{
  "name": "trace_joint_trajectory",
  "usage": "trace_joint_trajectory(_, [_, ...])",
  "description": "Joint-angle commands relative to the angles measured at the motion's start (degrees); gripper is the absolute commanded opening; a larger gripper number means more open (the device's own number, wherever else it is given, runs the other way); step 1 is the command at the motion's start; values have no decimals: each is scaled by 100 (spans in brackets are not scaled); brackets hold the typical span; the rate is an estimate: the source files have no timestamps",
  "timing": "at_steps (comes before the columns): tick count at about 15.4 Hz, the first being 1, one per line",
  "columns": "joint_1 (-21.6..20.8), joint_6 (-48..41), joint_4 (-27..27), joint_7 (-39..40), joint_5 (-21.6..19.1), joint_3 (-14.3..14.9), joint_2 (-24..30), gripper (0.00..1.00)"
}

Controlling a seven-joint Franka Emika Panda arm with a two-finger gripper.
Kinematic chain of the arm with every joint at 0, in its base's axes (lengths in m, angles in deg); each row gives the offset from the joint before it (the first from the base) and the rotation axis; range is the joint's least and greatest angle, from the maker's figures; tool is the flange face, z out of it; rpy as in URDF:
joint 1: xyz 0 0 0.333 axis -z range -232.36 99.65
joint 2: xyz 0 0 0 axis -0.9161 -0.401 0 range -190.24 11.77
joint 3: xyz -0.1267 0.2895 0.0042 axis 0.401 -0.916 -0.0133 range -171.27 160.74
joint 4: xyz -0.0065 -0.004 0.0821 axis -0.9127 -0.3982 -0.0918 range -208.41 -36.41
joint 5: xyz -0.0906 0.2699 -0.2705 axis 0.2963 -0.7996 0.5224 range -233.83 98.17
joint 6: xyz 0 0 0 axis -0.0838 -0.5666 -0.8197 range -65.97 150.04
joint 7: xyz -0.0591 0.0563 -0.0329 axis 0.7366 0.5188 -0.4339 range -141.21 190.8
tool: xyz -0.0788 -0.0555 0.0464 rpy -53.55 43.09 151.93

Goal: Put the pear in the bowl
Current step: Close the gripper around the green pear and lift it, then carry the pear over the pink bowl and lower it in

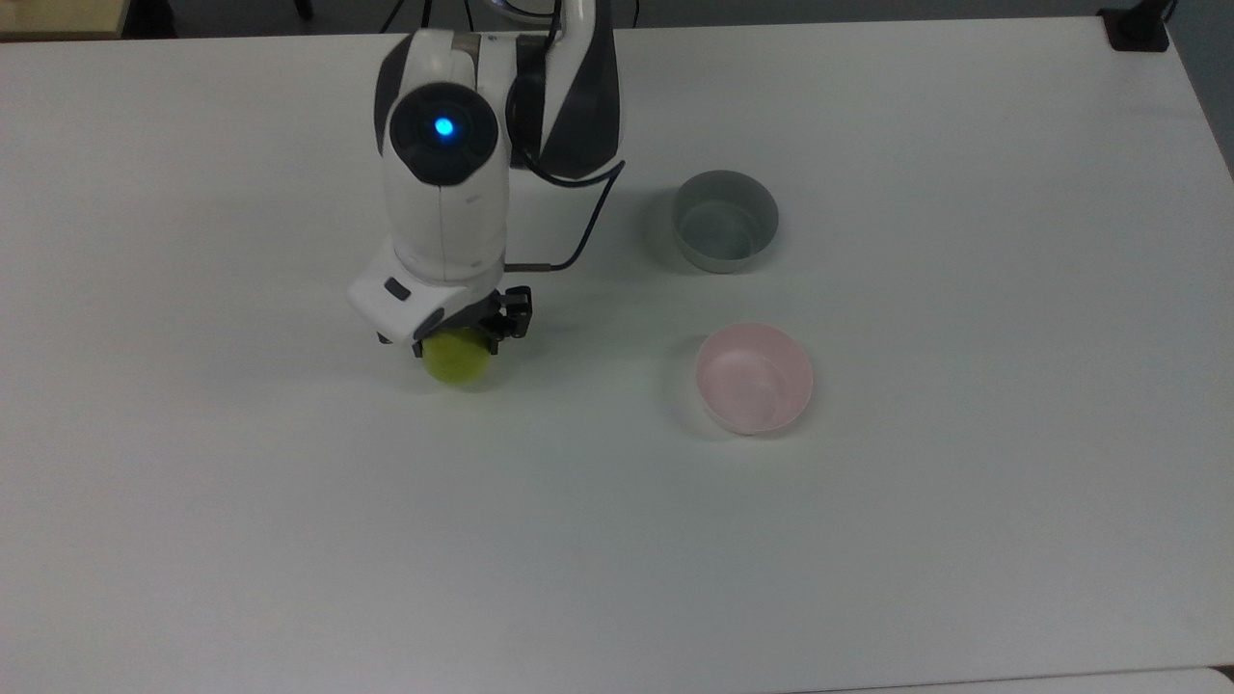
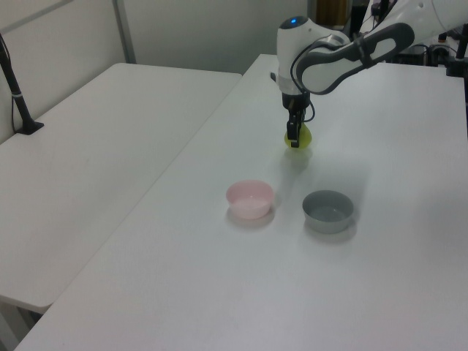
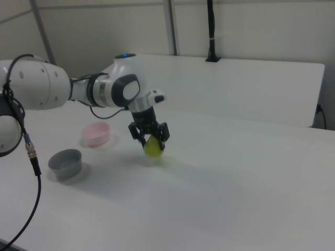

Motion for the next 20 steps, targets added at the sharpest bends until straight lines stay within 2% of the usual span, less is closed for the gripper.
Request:
trace_joint_trajectory(1, [1, -22, -66, -23, 17, 109, 723, 13])
trace_joint_trajectory(7, [-139, -84, 251, -49, -36, 135, 988, 14])
trace_joint_trajectory(9, [-515, -75, 287, -145, -36, 213, 971, 15])
trace_joint_trajectory(12, [-1367, -67, 287, -566, -45, 653, 953, 17])
trace_joint_trajectory(20, [-2450, 205, 463, -1700, -19, 540, 514, 20])
